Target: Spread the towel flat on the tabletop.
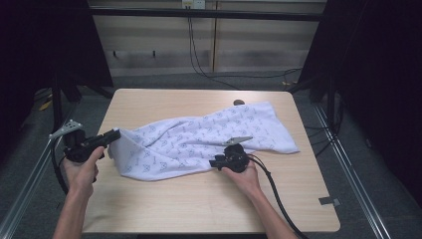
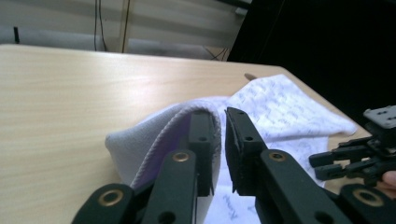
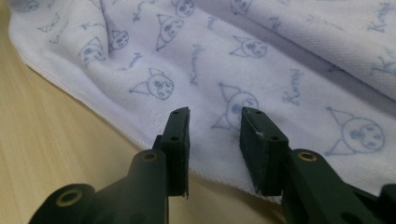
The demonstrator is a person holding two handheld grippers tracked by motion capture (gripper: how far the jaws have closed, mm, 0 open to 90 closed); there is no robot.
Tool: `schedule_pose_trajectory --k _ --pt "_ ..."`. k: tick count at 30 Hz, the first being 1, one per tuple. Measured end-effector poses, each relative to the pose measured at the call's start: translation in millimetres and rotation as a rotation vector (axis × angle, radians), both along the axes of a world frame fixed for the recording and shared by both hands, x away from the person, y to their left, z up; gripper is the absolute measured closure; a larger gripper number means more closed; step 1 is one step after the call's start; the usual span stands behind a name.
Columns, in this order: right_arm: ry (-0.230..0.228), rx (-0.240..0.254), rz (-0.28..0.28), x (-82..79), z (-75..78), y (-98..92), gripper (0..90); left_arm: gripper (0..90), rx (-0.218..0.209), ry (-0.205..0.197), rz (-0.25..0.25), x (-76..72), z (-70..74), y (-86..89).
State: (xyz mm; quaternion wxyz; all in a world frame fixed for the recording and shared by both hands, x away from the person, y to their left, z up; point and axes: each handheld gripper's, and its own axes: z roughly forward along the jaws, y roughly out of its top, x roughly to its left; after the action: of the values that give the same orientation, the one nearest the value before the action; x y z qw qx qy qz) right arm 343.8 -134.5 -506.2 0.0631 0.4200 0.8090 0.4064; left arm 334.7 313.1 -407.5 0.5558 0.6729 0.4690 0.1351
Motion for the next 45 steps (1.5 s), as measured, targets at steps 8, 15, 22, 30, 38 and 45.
schedule_pose_trajectory --k 8,15,22,30,38,45 --pt "-0.002 -0.086 0.037 -34.9 6.2 -39.4 71.0 61.3 0.016 0.012 0.043 -5.3 -3.0 7.1" --pt "0.013 -0.15 -0.053 -68.3 11.2 -106.3 71.9 55.1 0.015 0.051 -0.051 -20.3 -8.9 0.1" --pt "0.016 -0.25 -0.262 -66.9 15.6 -163.2 67.2 55.4 0.126 0.09 -0.168 -21.7 -28.2 -33.2" --pt "-0.047 -0.034 -0.072 -88.7 36.3 -90.4 66.7 79.5 0.162 0.193 -0.25 6.6 -67.8 -59.1" --pt "0.03 0.09 0.225 -84.8 15.7 21.4 63.7 57.5 0.21 0.208 -0.348 1.4 -79.7 -92.4" --pt "0.01 0.007 0.346 -96.4 4.4 63.2 58.8 66.2 0.293 0.196 -0.376 -7.2 -82.1 -98.9"
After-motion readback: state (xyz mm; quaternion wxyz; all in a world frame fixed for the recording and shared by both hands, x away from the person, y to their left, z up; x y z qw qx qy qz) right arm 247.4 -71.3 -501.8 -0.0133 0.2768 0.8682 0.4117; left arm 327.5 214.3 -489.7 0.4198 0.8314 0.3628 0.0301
